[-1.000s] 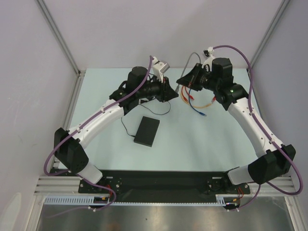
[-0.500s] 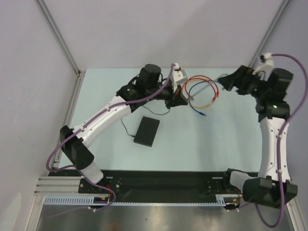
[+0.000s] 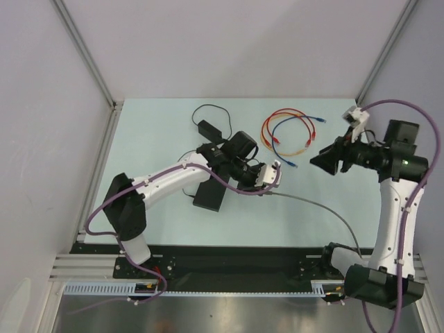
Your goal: Insert the plug into the switch port
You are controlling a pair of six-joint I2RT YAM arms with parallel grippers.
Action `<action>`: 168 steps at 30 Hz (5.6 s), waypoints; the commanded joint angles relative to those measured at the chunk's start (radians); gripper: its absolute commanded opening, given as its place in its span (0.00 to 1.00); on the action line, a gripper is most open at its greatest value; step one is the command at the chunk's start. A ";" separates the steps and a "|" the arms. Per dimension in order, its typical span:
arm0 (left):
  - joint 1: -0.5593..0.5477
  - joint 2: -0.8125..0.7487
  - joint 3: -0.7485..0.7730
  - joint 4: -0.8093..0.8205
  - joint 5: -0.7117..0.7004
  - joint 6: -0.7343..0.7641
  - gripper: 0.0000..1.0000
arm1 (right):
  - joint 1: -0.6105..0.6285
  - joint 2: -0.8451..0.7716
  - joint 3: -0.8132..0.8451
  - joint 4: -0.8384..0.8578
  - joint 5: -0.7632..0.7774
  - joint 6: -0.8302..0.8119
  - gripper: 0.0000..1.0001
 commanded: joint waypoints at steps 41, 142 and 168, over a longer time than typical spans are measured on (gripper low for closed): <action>0.007 -0.275 -0.269 0.300 -0.029 0.277 0.00 | 0.671 0.188 -0.263 0.109 0.192 0.114 0.41; 0.297 -0.190 -0.646 1.286 0.508 -1.746 0.00 | 0.976 -0.120 -0.384 0.439 0.603 -0.288 0.26; 0.447 -0.277 -0.669 1.044 0.374 -1.542 0.37 | 1.004 -0.043 -0.462 0.471 0.664 -0.053 0.00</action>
